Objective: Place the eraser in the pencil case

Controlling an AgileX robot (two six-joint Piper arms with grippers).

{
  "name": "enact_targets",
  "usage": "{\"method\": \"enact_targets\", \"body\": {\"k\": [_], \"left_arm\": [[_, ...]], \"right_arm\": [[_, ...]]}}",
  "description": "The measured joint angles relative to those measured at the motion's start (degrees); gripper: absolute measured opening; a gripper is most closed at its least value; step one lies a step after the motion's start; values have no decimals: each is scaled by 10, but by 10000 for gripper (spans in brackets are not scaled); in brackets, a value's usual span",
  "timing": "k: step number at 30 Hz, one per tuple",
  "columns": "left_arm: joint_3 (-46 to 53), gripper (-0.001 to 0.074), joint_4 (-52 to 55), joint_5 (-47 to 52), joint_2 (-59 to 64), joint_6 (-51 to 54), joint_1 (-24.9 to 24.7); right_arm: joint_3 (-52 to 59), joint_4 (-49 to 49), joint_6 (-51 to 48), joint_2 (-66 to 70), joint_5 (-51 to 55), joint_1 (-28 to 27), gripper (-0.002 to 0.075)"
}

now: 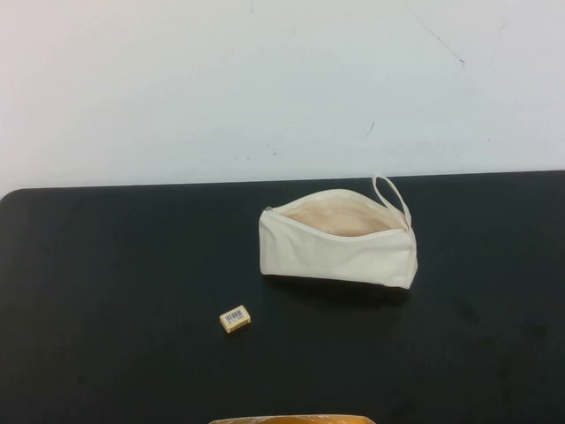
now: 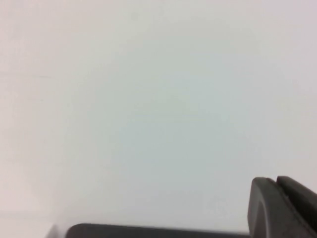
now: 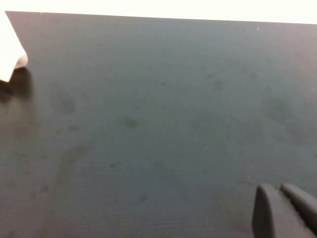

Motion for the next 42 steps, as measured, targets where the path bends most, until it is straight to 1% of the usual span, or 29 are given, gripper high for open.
{"method": "enact_targets", "body": {"k": [4, 9, 11, 13, 17, 20, 26, 31, 34, 39, 41, 42], "left_arm": [[-125, -1, -1, 147, 51, 62, 0], [-235, -1, -10, 261, 163, 73, 0], [-258, -1, -43, 277, 210, 73, 0], [-263, -1, -74, 269, 259, 73, 0], [-277, -1, -90, 279, 362, 75, 0], [-307, -1, -91, 307, 459, 108, 0], [-427, -1, -100, 361, 662, 184, 0], [-530, -1, -122, 401, 787, 267, -3], [-578, -1, -124, 406, 850, 299, -26], [-631, 0, -109, 409, 927, 313, -92], [-646, 19, -82, 409, 954, 314, -123], [-651, 40, -68, 410, 964, 315, -137]], "right_arm": [[0, 0, 0, 0, 0, 0, 0], [0, 0, 0, 0, 0, 0, 0], [0, 0, 0, 0, 0, 0, 0], [0, 0, 0, 0, 0, 0, 0], [0, 0, 0, 0, 0, 0, 0], [0, 0, 0, 0, 0, 0, 0], [0, 0, 0, 0, 0, 0, 0], [0, 0, 0, 0, 0, 0, 0], [0, 0, 0, 0, 0, 0, 0], [0, 0, 0, 0, 0, 0, 0], [0, 0, 0, 0, 0, 0, 0], [0, 0, 0, 0, 0, 0, 0]]}}
